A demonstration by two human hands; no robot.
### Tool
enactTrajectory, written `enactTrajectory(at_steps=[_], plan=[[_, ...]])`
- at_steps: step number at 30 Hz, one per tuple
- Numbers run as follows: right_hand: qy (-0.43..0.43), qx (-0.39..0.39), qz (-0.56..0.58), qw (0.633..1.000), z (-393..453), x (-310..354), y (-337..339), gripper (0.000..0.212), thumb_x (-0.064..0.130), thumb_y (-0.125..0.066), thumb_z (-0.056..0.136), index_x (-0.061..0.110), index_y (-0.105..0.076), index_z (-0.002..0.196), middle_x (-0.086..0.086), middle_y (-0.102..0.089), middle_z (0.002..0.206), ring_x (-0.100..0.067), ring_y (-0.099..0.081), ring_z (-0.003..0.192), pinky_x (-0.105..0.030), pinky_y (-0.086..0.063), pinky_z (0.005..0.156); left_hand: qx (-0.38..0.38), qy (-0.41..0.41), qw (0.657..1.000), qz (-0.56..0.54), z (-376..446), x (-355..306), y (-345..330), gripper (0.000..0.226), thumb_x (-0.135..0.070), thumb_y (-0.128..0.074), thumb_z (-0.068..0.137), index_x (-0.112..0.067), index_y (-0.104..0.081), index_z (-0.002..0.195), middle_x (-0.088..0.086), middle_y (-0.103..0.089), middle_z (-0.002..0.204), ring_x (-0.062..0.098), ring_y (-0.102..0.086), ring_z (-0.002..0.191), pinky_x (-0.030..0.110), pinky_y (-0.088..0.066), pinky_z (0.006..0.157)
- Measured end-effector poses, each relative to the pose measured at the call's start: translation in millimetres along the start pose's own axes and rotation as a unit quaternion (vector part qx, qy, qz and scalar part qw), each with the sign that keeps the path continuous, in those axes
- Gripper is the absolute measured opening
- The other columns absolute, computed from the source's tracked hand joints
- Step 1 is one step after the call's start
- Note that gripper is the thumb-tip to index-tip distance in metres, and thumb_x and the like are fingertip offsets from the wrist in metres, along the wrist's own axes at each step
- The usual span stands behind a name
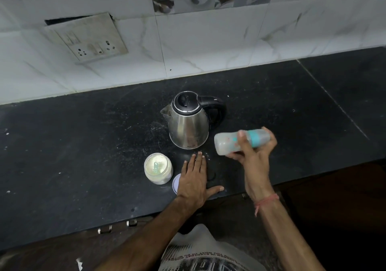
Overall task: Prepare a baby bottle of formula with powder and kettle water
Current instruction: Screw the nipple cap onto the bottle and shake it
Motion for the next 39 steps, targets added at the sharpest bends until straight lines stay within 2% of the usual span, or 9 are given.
enactTrajectory(at_steps=[4, 7, 11, 16, 19, 27, 31, 35, 39], plan=[[-0.009, 0.129, -0.112, 0.985, -5, -7, -4, 0.076, 0.023, -0.085, 0.09, 0.044, -0.044, 0.151, -0.007, -0.057, 0.134, -0.023, -0.074, 0.112, -0.043, -0.068, 0.082, 0.003, -0.001, 1.0, -0.012, -5, -1, -3, 0.13, -0.095, -0.046, 0.095, -0.013, 0.002, 0.183, 0.01, 0.004, 0.192, 0.029, 0.003, 0.178, 0.05, 0.0, 0.144], [0.025, 0.019, -0.031, 0.999, -3, 3, 4, 0.076, 0.027, -0.08, 0.095, 0.039, -0.035, 0.155, -0.001, -0.055, 0.136, -0.02, -0.073, 0.115, -0.039, -0.067, 0.08, 0.004, 0.003, 1.0, 0.006, 1, 0, 1, 0.131, -0.097, -0.042, 0.095, -0.009, 0.003, 0.182, 0.011, 0.007, 0.191, 0.03, 0.006, 0.178, 0.051, 0.0, 0.144], [0.001, 0.131, -0.093, 0.987, -7, -4, -6, 0.081, 0.025, -0.085, 0.088, 0.042, -0.041, 0.154, -0.008, -0.055, 0.137, -0.031, -0.07, 0.121, -0.044, -0.068, 0.086, 0.003, -0.005, 1.0, -0.028, -3, 1, -5, 0.132, -0.097, -0.036, 0.087, -0.014, 0.002, 0.183, 0.011, 0.004, 0.192, 0.03, 0.003, 0.178, 0.051, -0.001, 0.144], [0.031, 0.025, -0.012, 0.999, -6, 8, -1, 0.077, 0.026, -0.079, 0.096, 0.039, -0.033, 0.157, -0.003, -0.055, 0.137, -0.02, -0.073, 0.115, -0.04, -0.067, 0.081, -0.003, -0.003, 1.0, 0.0, 3, 1, -2, 0.132, -0.099, -0.038, 0.092, -0.01, 0.001, 0.182, 0.012, 0.006, 0.191, 0.031, 0.004, 0.178, 0.052, 0.0, 0.144], [0.021, 0.176, -0.132, 0.975, -9, 4, -11, 0.083, 0.024, -0.086, 0.089, 0.042, -0.04, 0.155, -0.003, -0.058, 0.134, -0.025, -0.072, 0.117, -0.046, -0.067, 0.087, -0.015, -0.006, 0.999, -0.046, -1, 3, -9, 0.135, -0.102, -0.029, 0.083, -0.015, -0.001, 0.183, 0.01, 0.0, 0.192, 0.03, -0.001, 0.178, 0.05, -0.001, 0.144], [0.045, 0.107, -0.095, 0.989, -7, 6, -7, 0.078, 0.022, -0.082, 0.093, 0.042, -0.039, 0.155, -0.006, -0.054, 0.136, -0.02, -0.071, 0.114, -0.039, -0.066, 0.086, 0.006, -0.005, 1.0, -0.007, -1, 0, -5, 0.136, -0.101, -0.023, 0.084, -0.011, 0.003, 0.182, 0.012, 0.004, 0.192, 0.031, 0.003, 0.178, 0.051, -0.002, 0.144], [0.056, -0.052, -0.011, 0.997, -7, 13, 5, 0.071, 0.025, -0.076, 0.101, 0.039, -0.031, 0.155, -0.003, -0.054, 0.14, -0.022, -0.07, 0.118, -0.035, -0.066, 0.078, 0.014, 0.005, 1.0, 0.003, 2, 1, 0, 0.133, -0.098, -0.04, 0.094, -0.008, 0.005, 0.182, 0.012, 0.009, 0.191, 0.031, 0.007, 0.178, 0.051, 0.001, 0.144], [0.003, 0.129, -0.1, 0.987, -9, 6, -6, 0.075, 0.025, -0.081, 0.092, 0.045, -0.041, 0.152, -0.005, -0.055, 0.136, -0.026, -0.071, 0.117, -0.04, -0.067, 0.08, 0.016, -0.002, 1.0, -0.021, -2, -1, -1, 0.134, -0.097, -0.036, 0.088, -0.012, 0.005, 0.182, 0.011, 0.004, 0.191, 0.03, 0.004, 0.178, 0.051, -0.001, 0.144], [0.02, 0.019, -0.03, 0.999, -12, 7, -6, 0.076, 0.034, -0.078, 0.094, 0.041, -0.033, 0.154, -0.006, -0.055, 0.137, -0.017, -0.076, 0.111, -0.037, -0.066, 0.075, 0.006, 0.0, 1.0, 0.001, 1, 0, 0, 0.132, -0.098, -0.041, 0.094, -0.01, 0.003, 0.182, 0.012, 0.004, 0.191, 0.031, 0.002, 0.178, 0.052, -0.001, 0.144]])
Point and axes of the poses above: each hand's wrist, its own z-axis towards the middle knuckle, its own y-axis out of the back of the hand, x = y × z, the point moved 5 cm from there along z, towards the middle knuckle
